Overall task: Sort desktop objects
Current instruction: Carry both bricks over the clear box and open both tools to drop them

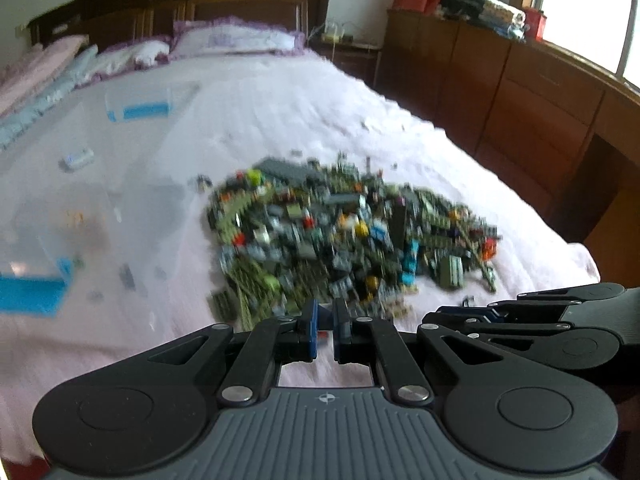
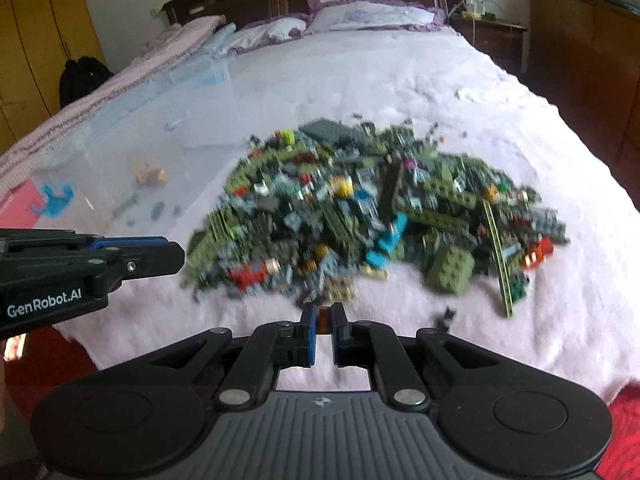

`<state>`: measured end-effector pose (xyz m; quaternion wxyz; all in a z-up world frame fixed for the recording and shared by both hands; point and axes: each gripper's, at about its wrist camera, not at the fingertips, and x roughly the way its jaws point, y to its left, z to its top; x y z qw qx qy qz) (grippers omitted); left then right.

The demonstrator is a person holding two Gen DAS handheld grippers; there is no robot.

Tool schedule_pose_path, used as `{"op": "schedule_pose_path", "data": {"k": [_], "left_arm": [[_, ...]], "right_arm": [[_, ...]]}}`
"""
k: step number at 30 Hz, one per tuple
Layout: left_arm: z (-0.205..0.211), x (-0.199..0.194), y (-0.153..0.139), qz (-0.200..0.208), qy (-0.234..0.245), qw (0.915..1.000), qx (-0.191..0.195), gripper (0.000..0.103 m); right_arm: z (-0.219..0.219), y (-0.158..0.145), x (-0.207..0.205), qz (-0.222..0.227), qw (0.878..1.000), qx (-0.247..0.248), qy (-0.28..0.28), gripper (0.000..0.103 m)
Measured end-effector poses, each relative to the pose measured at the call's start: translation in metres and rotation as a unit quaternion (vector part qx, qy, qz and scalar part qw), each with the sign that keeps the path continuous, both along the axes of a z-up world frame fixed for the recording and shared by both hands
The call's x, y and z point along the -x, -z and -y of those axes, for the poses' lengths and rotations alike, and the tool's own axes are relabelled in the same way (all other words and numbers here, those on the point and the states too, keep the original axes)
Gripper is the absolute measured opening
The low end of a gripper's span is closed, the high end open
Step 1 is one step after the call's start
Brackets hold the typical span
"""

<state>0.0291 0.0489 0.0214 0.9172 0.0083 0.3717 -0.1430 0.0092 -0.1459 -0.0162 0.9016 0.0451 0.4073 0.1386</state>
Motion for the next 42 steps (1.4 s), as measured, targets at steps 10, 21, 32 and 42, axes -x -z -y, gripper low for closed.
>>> {"op": "schedule_pose_path", "data": {"k": [10,21,32,42], "left_arm": [[-0.036,-0.018,-0.071,0.088,-0.029,0.9950,-0.037,0.009],[-0.108,-0.071,-0.080,0.070,-0.116,0.9878,-0.076,0.009],[-0.144,-0.083,-0.063,0.029,-0.153,0.9868,-0.045,0.033],[-0.128,-0.072,-0.067,0.036,-0.135,0.9889,-0.049,0.052]], "right_arm": [[-0.053,-0.071,-0.038,0.066,0.995,-0.018,-0.074,0.008],[-0.156,-0.126,-0.108,0.105,0.977,-0.026,-0.185,0.008],[-0.190,-0.144,-0.145,0.071,0.976,-0.009,-0.204,0.024],[-0.146,-0.121,-0.126,0.063,0.980,0.001,-0.191,0.029]]}}
